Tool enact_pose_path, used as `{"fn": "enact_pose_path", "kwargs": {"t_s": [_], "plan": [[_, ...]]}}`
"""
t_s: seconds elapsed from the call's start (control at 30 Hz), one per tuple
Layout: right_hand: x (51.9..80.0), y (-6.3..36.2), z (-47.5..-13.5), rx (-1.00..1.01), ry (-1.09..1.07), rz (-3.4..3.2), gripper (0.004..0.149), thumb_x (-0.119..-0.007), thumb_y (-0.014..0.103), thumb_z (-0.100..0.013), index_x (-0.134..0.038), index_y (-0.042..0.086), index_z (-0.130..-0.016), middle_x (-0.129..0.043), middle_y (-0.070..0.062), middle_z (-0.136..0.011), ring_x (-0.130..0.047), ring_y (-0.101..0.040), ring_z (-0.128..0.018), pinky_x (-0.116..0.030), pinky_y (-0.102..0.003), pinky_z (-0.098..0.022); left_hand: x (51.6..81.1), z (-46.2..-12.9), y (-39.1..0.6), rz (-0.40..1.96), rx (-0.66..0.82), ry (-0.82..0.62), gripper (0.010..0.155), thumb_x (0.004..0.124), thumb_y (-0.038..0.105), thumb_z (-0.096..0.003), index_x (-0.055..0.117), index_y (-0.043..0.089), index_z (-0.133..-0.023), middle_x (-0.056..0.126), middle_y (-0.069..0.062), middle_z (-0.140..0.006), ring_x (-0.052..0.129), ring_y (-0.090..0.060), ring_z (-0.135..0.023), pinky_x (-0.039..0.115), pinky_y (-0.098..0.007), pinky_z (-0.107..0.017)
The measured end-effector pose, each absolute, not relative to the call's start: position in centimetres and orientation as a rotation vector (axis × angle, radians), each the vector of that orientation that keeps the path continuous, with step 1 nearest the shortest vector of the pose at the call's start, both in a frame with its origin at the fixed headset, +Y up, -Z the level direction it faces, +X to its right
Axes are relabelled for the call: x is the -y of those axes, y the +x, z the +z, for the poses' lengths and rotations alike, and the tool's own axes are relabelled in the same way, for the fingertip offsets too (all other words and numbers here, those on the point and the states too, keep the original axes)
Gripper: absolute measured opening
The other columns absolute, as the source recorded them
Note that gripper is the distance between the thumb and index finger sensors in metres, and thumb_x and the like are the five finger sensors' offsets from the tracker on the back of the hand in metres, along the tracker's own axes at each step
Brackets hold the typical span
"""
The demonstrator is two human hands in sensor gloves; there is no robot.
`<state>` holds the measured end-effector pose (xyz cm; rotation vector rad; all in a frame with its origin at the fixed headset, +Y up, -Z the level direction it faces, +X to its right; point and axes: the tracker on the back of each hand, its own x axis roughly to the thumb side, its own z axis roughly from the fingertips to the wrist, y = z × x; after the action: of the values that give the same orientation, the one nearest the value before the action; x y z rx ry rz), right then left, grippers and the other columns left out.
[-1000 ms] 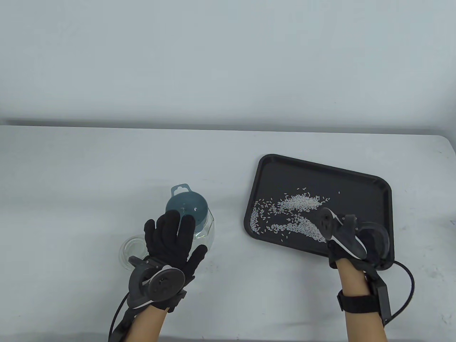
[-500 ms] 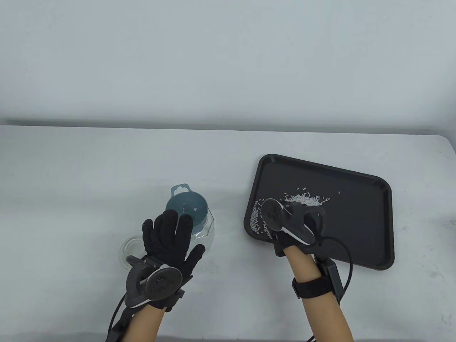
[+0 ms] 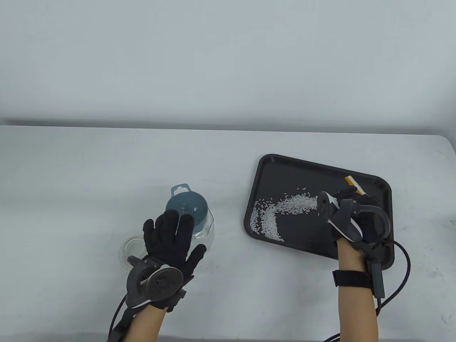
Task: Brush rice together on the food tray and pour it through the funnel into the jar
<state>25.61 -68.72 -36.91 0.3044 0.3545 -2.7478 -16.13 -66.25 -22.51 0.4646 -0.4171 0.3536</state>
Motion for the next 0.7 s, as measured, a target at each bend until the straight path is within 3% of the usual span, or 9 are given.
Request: {"fn": "enact_pose_path", "kwargs": {"t_s": [0.17,0.23,0.5,0.7], "plan": [[71.7,25.6,-37.9,-0.154,0.281,-2.894,0.051,-0.065,0.034,-0.051,-0.076,-0.003,-0.084,-0.095,-0.014,-0.071,-0.097,-0.039,-0.059,-0.063,-0.061,-0.056,66.3,-22.7,-16.4,0.362,0.416,0.459,0.077,0.07,0.044,-0.0541,0.048,-0.002,-0.112,0.041,-0.045,-0.108,0.05,-0.074,-0.092,0.025,-0.085,-0.063],[71.7,24.2,-37.7,-0.244,0.16,-2.896,0.052,-0.063,0.034,-0.051,-0.079,-0.007,-0.078,-0.098,-0.011,-0.06,-0.099,-0.035,-0.049,-0.066,-0.06,-0.053,66.3,-22.6,-16.4,0.362,0.416,0.461,0.077,0.07,0.044,-0.0541,0.048,-0.002,-0.112,0.041,-0.045,-0.108,0.05,-0.074,-0.092,0.025,-0.085,-0.063],[70.0,15.7,-34.9,-0.421,-0.269,-3.015,0.05,-0.061,0.036,-0.051,-0.084,-0.007,-0.065,-0.098,-0.003,-0.039,-0.101,-0.028,-0.032,-0.072,-0.056,-0.047,66.3,-22.5,-16.4,0.363,0.411,0.467,0.077,0.07,0.044,-0.0541,0.048,-0.002,-0.112,0.041,-0.045,-0.108,0.05,-0.073,-0.092,0.025,-0.085,-0.063],[67.6,14.6,-33.5,-0.43,-0.385,-3.233,0.049,-0.062,0.035,-0.052,-0.085,-0.006,-0.065,-0.099,-0.002,-0.04,-0.101,-0.029,-0.034,-0.072,-0.057,-0.047,66.3,-22.6,-16.5,0.366,0.408,0.457,0.077,0.071,0.044,-0.054,0.048,-0.002,-0.112,0.041,-0.046,-0.108,0.05,-0.074,-0.091,0.025,-0.085,-0.063]]}}
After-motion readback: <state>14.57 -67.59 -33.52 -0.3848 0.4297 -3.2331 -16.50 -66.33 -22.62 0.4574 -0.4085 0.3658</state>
